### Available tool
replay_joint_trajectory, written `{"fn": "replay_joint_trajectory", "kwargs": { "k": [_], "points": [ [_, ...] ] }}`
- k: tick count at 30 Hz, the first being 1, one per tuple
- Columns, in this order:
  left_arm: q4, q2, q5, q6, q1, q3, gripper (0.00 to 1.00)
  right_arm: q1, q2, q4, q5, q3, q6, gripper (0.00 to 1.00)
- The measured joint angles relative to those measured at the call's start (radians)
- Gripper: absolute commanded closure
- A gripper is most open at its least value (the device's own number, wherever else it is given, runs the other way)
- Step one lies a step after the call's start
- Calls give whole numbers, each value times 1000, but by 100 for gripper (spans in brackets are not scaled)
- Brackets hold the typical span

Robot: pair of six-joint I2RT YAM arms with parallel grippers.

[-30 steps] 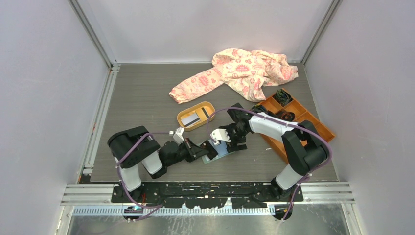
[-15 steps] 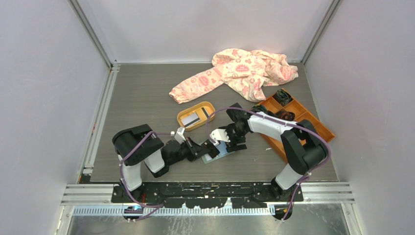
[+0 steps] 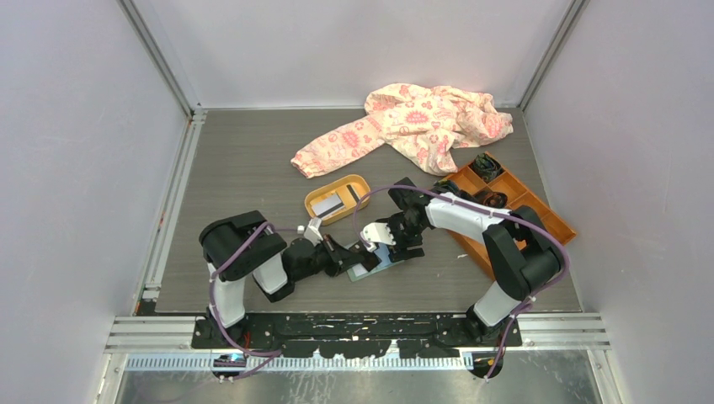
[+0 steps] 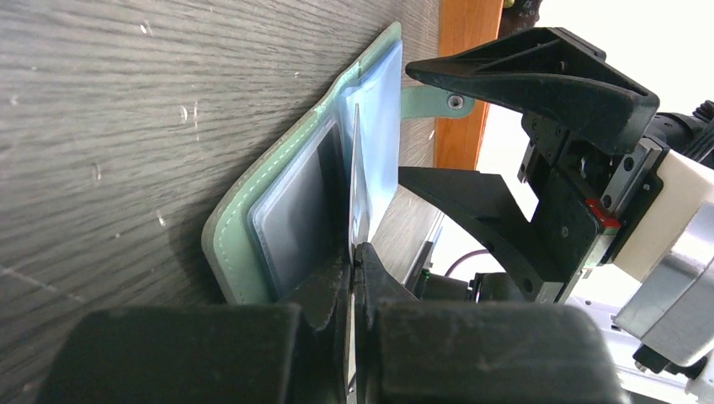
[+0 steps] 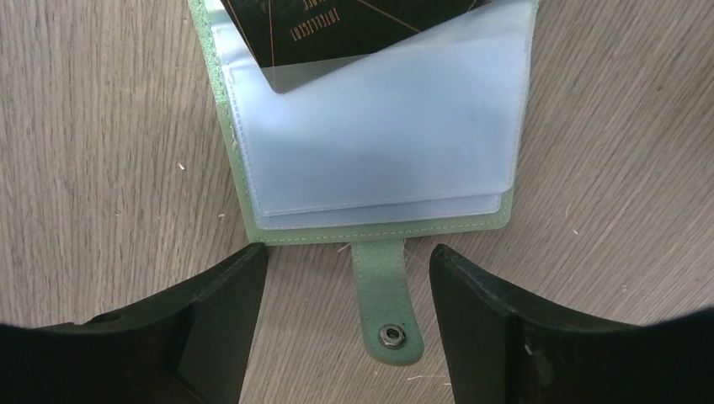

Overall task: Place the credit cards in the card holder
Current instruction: Insert the credit card into the card holder.

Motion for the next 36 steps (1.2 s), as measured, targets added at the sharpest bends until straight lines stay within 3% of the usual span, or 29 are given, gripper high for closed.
{"fn": "replay_joint_trajectory", "kwargs": {
  "k": [36],
  "points": [
    [-248, -40, 232, -13, 97, 105, 100, 35, 20, -31, 48, 23, 24, 32]
  ]
}}
